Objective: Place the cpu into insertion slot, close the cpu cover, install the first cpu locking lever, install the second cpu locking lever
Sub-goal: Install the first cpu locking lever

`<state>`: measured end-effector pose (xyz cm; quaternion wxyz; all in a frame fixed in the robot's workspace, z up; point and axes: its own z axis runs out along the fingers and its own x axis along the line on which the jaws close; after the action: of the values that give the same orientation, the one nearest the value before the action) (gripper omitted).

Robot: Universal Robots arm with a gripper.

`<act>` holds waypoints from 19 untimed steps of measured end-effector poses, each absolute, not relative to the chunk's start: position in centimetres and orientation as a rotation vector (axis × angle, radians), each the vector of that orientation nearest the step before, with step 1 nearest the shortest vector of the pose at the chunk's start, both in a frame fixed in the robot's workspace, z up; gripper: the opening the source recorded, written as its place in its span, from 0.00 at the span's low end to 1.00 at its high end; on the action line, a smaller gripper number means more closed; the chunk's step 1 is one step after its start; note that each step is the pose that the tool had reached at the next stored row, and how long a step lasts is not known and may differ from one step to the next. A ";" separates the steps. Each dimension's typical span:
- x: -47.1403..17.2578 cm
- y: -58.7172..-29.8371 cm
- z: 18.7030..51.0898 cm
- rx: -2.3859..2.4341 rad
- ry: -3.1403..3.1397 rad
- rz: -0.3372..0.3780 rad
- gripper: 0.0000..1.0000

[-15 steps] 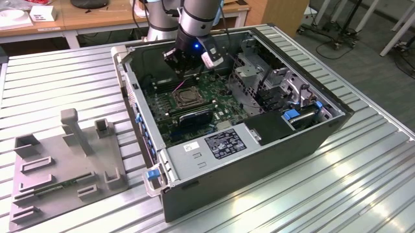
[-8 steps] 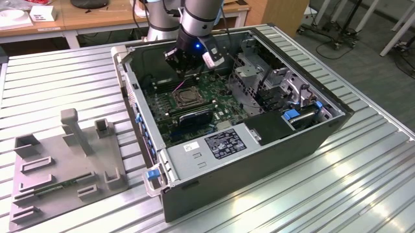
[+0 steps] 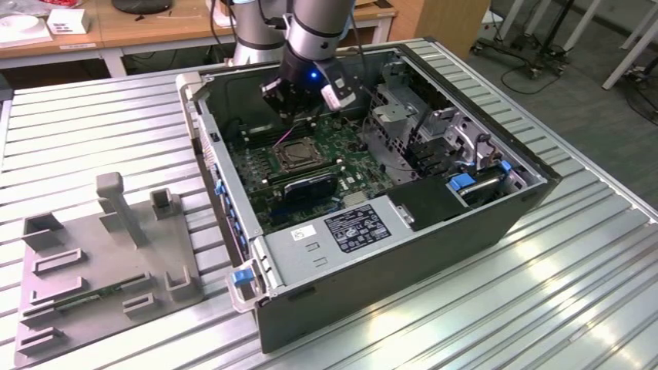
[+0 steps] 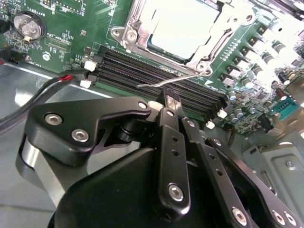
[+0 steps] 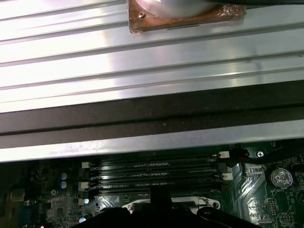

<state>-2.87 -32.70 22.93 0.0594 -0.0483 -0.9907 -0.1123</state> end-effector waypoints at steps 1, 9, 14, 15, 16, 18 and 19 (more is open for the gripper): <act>-2.8 -32.7 22.8 -0.146 -3.000 -0.340 0.11; -2.4 -32.7 22.2 -0.146 -3.000 -0.340 0.11; -2.2 -32.7 21.7 -0.146 -3.000 -0.340 0.11; -2.2 -32.7 21.6 -0.146 -3.000 -0.340 0.11; -2.1 -32.7 21.5 -0.146 -3.000 -0.340 0.11; -2.0 -32.7 21.2 -0.146 -3.000 -0.340 0.11; -2.0 -32.7 21.1 -0.146 -3.000 -0.340 0.11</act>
<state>-2.00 -32.70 21.05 0.0594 -0.0483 -0.9907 -0.1122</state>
